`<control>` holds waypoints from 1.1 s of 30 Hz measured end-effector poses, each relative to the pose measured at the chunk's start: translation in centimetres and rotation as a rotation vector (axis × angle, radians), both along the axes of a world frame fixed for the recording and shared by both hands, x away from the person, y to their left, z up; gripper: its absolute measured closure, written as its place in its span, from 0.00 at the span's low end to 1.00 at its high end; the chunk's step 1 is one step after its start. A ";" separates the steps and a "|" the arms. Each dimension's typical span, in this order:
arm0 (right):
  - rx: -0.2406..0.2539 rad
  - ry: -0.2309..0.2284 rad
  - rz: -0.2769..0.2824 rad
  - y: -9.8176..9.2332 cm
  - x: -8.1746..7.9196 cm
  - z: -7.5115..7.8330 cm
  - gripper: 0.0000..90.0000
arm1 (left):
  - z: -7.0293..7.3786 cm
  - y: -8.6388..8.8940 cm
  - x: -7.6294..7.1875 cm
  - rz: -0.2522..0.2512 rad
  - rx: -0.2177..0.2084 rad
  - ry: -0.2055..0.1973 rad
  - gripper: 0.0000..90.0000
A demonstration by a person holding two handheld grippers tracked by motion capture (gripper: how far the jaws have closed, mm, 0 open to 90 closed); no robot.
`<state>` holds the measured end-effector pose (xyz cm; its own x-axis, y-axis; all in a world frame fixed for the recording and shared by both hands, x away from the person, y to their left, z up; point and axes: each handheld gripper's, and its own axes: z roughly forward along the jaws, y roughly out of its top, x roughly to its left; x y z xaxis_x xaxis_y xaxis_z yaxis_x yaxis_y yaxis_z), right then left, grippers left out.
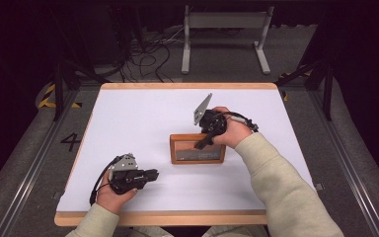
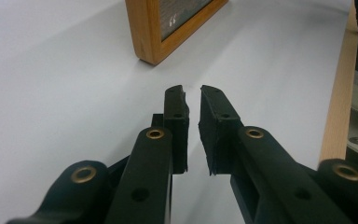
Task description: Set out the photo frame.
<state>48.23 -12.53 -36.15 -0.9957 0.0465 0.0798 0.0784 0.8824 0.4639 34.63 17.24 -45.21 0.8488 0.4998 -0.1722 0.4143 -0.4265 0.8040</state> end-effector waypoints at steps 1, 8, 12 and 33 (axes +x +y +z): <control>0.000 0.000 0.000 0.0 0.0 0.0 0.79 | 0.0 0.0 0.0 0.000 0.000 0.000 0.90; 0.013 -0.048 -0.103 -0.5 0.4 0.2 0.61 | 0.0 -0.1 0.0 0.002 0.000 0.004 0.89; 0.018 -0.083 -0.183 -0.7 0.5 0.1 0.44 | -0.1 0.0 0.0 0.010 0.002 0.011 0.87; 0.274 -0.230 -0.515 -6.7 -4.2 3.5 0.08 | 0.4 2.0 -0.2 0.146 0.000 -0.013 0.43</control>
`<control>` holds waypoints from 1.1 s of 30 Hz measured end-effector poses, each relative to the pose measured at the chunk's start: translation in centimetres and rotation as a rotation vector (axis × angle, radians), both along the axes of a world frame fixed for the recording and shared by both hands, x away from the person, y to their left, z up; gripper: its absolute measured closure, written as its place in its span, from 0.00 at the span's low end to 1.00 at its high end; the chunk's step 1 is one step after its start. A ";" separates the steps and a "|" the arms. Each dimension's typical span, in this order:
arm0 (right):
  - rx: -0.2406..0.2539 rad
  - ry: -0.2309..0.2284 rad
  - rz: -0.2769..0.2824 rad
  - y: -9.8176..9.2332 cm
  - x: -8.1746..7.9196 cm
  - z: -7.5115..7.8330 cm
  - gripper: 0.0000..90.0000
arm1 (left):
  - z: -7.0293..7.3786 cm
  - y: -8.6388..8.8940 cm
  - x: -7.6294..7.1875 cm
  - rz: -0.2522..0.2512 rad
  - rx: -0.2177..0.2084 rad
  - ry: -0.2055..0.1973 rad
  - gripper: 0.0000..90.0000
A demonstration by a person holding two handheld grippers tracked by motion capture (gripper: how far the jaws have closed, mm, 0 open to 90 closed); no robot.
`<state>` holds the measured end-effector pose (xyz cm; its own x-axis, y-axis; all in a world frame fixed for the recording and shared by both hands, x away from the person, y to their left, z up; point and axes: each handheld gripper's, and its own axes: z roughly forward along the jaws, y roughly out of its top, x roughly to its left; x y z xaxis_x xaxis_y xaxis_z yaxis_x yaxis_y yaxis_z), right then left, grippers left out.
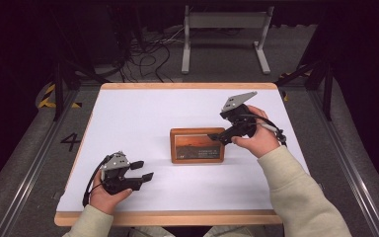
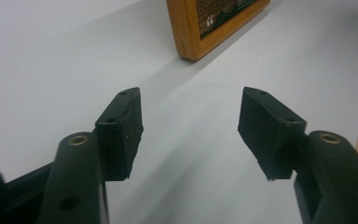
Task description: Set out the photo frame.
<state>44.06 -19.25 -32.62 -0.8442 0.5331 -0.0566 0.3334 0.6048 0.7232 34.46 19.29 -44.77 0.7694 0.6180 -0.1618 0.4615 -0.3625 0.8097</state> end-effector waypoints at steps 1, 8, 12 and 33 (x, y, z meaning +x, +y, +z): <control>0.013 0.002 -0.011 -0.3 -0.2 0.1 0.07 | 0.0 0.1 0.0 0.007 -0.002 0.001 0.42; 0.060 0.031 -0.026 -3.4 -2.2 0.5 0.05 | 0.2 1.0 0.0 0.022 -0.009 -0.004 0.39; 0.062 0.021 -0.059 -5.4 -3.0 0.4 0.05 | 0.2 1.6 -0.1 0.034 -0.014 -0.007 0.37; 0.129 -0.008 -0.154 -10.3 -6.0 -2.3 0.05 | 0.2 2.6 -0.2 0.074 -0.018 -0.027 0.38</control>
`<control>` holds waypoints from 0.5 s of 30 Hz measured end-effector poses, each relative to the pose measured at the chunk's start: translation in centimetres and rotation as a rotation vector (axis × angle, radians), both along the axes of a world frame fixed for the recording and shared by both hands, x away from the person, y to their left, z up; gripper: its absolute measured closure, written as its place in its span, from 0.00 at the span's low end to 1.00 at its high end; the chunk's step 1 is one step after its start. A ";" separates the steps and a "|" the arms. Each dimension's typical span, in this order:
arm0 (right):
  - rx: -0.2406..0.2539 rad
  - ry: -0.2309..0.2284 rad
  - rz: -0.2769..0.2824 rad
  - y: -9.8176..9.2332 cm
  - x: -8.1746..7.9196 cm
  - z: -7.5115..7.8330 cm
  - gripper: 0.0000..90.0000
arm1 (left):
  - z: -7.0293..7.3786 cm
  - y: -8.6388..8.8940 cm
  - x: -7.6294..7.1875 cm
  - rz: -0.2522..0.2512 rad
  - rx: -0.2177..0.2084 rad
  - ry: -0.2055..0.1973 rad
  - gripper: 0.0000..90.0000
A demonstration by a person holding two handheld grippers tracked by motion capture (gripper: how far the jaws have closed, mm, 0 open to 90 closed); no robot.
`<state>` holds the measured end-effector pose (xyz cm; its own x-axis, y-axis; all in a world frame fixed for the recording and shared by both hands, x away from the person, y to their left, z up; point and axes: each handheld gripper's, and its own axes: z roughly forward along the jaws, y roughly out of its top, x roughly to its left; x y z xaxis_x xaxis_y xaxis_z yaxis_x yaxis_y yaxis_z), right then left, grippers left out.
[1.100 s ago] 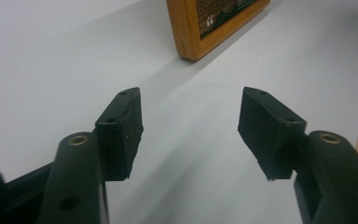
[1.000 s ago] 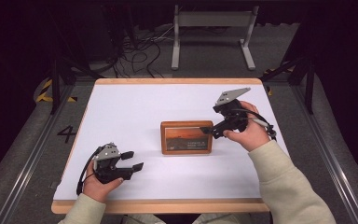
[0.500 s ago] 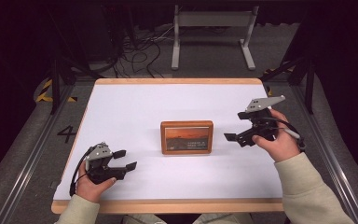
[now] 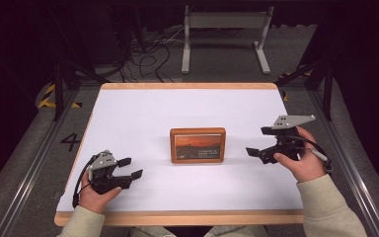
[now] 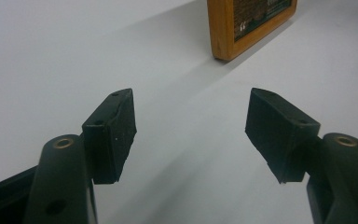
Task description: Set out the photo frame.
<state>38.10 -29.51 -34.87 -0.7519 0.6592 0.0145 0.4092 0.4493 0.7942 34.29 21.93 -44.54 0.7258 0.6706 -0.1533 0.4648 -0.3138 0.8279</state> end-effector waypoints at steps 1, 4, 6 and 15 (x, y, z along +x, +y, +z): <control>0.017 -0.005 0.002 -0.3 -0.3 -0.7 0.05 | -0.1 0.1 0.1 0.003 0.003 -0.005 0.38; 0.035 -0.013 -0.007 -0.7 -0.7 -1.9 0.05 | -0.1 0.1 0.1 0.006 0.002 -0.002 0.38; 0.045 -0.015 -0.017 -1.1 -0.8 -2.6 0.05 | -0.1 0.1 0.1 0.008 0.004 -0.002 0.38; 0.074 -0.035 -0.068 -2.3 -1.5 -5.6 0.04 | -0.2 0.1 0.1 0.016 -0.002 -0.001 0.38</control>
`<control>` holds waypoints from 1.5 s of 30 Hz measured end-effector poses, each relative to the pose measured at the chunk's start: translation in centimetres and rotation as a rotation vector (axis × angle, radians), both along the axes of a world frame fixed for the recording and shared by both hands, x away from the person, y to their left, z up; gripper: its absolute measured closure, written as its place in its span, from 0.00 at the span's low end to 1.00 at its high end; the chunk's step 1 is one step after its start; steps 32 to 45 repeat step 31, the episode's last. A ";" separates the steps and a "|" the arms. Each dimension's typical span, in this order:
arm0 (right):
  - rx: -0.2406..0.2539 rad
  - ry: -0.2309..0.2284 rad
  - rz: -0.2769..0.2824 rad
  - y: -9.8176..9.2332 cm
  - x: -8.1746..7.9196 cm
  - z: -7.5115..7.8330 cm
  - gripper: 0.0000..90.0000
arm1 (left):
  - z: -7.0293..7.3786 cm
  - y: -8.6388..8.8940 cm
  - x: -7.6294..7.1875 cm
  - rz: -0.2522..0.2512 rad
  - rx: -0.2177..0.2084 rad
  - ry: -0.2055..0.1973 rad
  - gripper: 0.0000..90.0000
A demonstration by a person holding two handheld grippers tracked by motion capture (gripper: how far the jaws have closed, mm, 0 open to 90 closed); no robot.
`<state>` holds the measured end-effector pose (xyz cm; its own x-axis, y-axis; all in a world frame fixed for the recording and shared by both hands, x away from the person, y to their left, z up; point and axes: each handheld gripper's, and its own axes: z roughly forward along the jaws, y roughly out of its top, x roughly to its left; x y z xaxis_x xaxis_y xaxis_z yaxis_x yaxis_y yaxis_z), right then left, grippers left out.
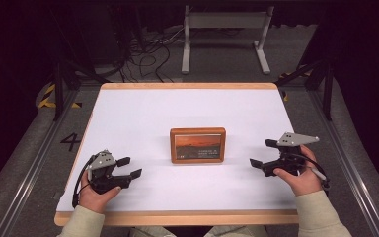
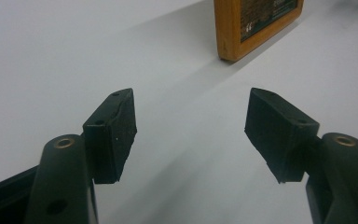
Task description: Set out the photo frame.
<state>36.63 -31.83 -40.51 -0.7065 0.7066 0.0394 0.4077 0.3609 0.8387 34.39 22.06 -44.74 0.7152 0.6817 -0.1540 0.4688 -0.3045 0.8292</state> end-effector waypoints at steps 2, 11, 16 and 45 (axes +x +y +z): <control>0.007 -0.007 -0.006 -0.1 -0.1 -0.5 0.04 | 0.0 0.0 0.1 0.000 0.004 -0.011 0.38; -0.005 -0.059 -0.049 -0.7 -1.3 -3.0 0.04 | -0.2 0.2 0.2 -0.003 -0.002 0.002 0.38; -0.021 -0.047 -0.043 -0.4 -1.5 -4.2 0.04 | -0.3 0.3 0.2 0.003 -0.007 0.010 0.37; -0.080 -0.054 -0.033 0.8 -1.4 -4.7 0.04 | -0.5 0.5 0.6 0.019 -0.019 0.020 0.35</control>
